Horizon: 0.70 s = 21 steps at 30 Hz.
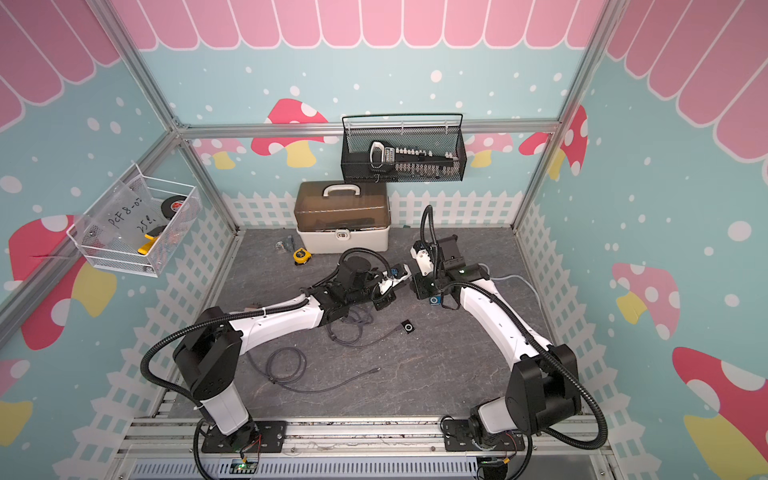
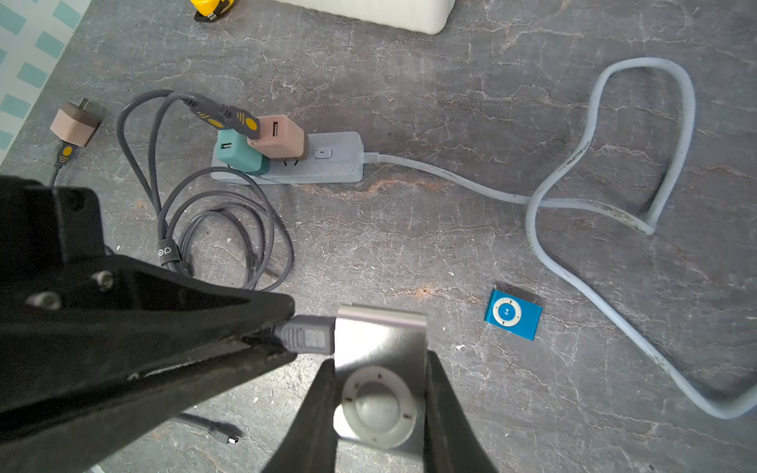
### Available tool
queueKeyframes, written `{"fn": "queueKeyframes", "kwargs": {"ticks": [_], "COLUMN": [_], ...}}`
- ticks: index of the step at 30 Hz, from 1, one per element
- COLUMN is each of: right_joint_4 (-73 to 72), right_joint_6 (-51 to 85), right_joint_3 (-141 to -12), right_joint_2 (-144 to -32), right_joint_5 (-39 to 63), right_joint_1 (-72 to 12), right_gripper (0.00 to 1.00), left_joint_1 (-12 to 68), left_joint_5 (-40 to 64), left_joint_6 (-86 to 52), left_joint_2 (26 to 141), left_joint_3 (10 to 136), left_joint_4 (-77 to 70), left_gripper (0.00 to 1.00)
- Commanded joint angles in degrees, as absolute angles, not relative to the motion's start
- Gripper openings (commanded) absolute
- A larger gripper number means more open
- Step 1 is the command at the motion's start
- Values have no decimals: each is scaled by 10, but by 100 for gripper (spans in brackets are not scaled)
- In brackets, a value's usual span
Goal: Charge mp3
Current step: Place the MP3 player at the center of the board.
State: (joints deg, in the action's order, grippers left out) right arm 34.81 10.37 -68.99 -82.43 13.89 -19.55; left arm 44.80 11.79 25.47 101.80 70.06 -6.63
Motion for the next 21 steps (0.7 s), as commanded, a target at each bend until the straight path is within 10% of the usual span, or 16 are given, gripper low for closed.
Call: {"fn": "queueKeyframes", "kwargs": {"ticks": [1,21], "right_joint_4": [357,391], "right_joint_6": [119,225], "right_joint_3": [-688,-676], "right_joint_2": [-828,-913], "right_joint_5": [185,116], "right_joint_1": [-208,-124], "right_gripper": [14,18], "left_joint_1": [465,397], "left_joint_5": [128,103], "left_joint_6": [252,144], "left_joint_2": [1009,891], "left_joint_3": [718,676], "left_joint_4": [-91,-64], "left_gripper": [6,49]}}
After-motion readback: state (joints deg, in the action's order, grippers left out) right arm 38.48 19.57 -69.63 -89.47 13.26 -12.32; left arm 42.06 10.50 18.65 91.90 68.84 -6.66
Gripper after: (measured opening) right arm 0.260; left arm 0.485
